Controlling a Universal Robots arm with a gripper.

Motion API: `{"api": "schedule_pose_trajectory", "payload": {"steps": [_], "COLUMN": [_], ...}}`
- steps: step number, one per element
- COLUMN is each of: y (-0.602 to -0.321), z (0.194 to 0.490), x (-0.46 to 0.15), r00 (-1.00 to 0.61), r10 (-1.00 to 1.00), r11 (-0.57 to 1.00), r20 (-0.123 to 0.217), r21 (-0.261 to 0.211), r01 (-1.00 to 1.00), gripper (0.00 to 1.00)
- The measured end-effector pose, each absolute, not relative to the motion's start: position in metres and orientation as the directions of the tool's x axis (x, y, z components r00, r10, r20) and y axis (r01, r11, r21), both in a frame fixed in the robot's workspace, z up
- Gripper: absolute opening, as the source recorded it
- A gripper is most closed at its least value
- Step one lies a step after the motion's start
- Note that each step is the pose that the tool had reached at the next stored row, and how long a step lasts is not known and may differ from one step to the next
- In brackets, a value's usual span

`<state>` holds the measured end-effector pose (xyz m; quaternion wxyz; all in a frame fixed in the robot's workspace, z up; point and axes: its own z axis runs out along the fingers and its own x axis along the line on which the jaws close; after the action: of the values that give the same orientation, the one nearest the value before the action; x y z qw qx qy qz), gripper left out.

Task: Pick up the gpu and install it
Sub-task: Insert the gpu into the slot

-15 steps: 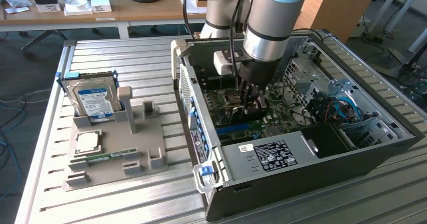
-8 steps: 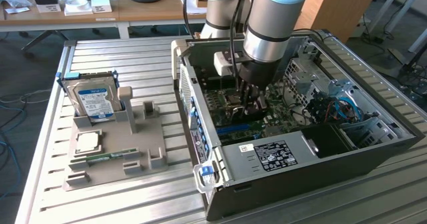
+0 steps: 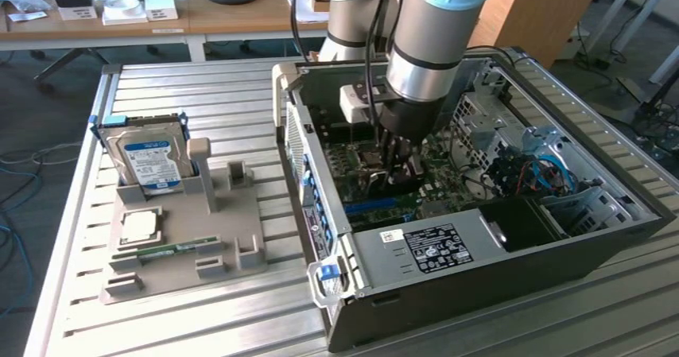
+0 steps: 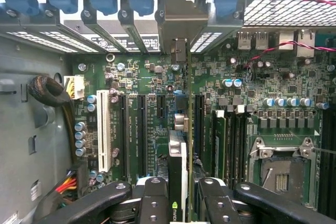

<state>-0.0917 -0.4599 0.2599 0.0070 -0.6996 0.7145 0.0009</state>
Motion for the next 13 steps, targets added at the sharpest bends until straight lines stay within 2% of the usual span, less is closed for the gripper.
{"api": "schedule_pose_trajectory", "payload": {"steps": [13], "y": [-0.4602], "z": [0.2586], "x": [-0.0931], "r00": [-0.021], "r10": [-1.000], "r11": [0.021], "r20": [-0.011], "r21": [-0.008], "r01": [-1.000], "gripper": [0.27]}}
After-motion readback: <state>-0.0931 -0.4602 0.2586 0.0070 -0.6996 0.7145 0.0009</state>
